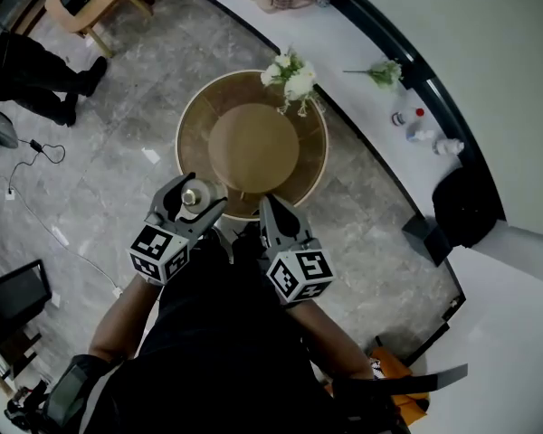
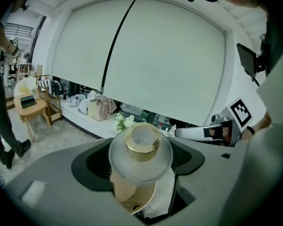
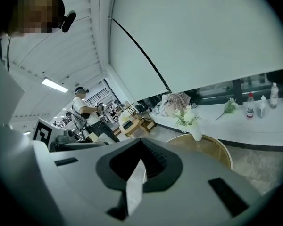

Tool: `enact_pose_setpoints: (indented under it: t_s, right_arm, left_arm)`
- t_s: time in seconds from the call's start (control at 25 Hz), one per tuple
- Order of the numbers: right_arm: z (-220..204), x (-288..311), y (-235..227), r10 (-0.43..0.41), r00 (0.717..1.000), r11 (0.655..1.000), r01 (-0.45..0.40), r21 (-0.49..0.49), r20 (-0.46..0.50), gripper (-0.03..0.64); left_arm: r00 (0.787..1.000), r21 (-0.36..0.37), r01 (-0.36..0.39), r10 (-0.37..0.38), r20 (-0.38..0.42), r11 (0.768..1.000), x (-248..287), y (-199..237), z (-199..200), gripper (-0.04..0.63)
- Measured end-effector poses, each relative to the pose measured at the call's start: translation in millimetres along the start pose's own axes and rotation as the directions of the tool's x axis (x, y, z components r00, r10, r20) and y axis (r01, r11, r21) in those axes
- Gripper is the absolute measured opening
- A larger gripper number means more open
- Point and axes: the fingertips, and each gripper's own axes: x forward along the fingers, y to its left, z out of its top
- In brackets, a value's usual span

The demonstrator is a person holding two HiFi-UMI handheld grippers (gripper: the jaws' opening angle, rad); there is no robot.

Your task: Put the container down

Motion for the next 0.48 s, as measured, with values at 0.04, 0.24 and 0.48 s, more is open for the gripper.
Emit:
enact_pose_setpoints:
  t_s: [0.04, 0.24, 0.48]
  right_arm:
    - [-0.3, 2.4, -2.0, -0.001, 1.0, 1.0, 0.001, -0.003, -0.004, 0.008]
    - [-8.3, 19.2, -19.6, -0.035, 0.999, 0.999, 0.035, -0.023, -0.02, 0.008]
    - [-34.9, 36.7, -57.4, -0.131, 0.99, 0.991, 0.131, 0.01, -0.043, 0.008]
  left_arm:
    - [1.0, -0.001, -0.005, 0.005, -0.002, 1.0, 2.4, 3.0, 0.6, 0.342]
    - [0.999, 0.014, -0.005, 0.006, -0.032, 1.0, 23.9, 25.7, -8.3, 0.342]
    - [0.996, 0.082, -0.005, 0.012, -0.088, 0.997, 65.2, 65.2, -41.0, 0.342]
